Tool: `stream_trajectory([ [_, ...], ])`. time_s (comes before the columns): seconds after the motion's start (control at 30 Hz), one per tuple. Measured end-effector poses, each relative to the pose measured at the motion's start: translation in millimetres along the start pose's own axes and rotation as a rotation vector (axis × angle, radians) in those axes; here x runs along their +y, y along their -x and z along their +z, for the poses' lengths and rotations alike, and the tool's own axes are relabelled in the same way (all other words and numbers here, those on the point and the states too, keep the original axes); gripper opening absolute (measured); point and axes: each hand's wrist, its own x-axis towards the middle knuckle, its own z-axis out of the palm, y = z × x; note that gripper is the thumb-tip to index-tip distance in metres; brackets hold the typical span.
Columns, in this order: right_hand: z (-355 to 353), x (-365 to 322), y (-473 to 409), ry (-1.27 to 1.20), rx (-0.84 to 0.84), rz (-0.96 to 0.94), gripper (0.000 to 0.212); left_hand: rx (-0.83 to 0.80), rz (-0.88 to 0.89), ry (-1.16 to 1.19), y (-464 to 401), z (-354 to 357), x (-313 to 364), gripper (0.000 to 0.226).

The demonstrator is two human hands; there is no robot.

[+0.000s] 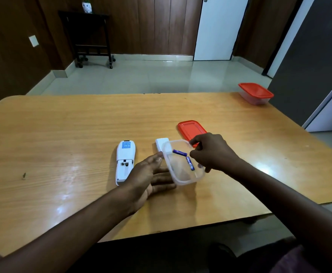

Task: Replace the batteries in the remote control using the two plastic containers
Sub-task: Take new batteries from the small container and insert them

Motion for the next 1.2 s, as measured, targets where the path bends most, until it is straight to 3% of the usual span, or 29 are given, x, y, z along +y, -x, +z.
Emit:
stream_trajectory([
  [0.2, -6.1, 14.6, -4.1, 0.284, 0.046, -0.032, 0.043, -0.016, -0.015, -0.033, 0.1, 3.7, -3.8, 0.036],
  [0.33, -3.3, 16.4, -6.4, 0.424, 0.122, -0.119, 0.030, -0.049, -0.008, -0.029, 0.5, 5.6, -4.4, 0.033],
  [0.4, -0.8, 15.6, -7.1, 0.489, 0.094, -0.168, 0.024, -0.051, -0.011, -0.030, 1.8, 5.9, -4.3, 0.032],
  [0.5, 8.5, 17.1, -8.6, 0.577, 0.048, -0.218, 0.031, -0.058, -0.023, -0.033, 1.6, 5.0, -5.7, 0.033],
  [0.63, 20.0, 19.3, -14.4, 0.613, 0.081, -0.276, 0.026, -0.050, 0.014, -0.094, 0.5, 5.8, -4.7, 0.036],
  [0.67, 21.6, 19.5, -15.6, 0.645, 0.106, -0.289, 0.024, -0.020, 0.065, -0.198, 1.3, 4.8, -4.9, 0.037],
  [0.77, 25.2, 17.9, -16.7, 0.775, 0.182, -0.328, 0.022, 0.156, 0.428, -0.882, 3.6, -7.8, -4.4, 0.032],
  [0.83, 28.1, 14.7, -15.2, 0.814, 0.245, -0.372, 0.022, 0.245, 0.580, -1.185, 5.9, -18.8, 0.6, 0.031],
  [0.9, 30.5, 9.1, -11.1, 0.794, 0.339, -0.443, 0.022, 0.335, 0.545, -1.393, 6.2, -30.2, 8.6, 0.047],
  [0.97, 34.6, 0.6, -4.2, 0.654, 0.379, -0.541, 0.020, 0.391, 0.387, -1.544, 5.8, -41.7, 17.9, 0.071],
  [1.07, 45.3, -12.1, 7.8, 0.446, 0.296, -0.698, 0.014, 0.393, 0.167, -1.536, 4.8, -54.2, 30.9, 0.093],
  [1.2, 67.0, -22.4, 11.7, 0.439, 0.179, -0.836, 0.018, 0.304, 0.037, -1.442, 7.4, -63.5, 41.9, 0.079],
])
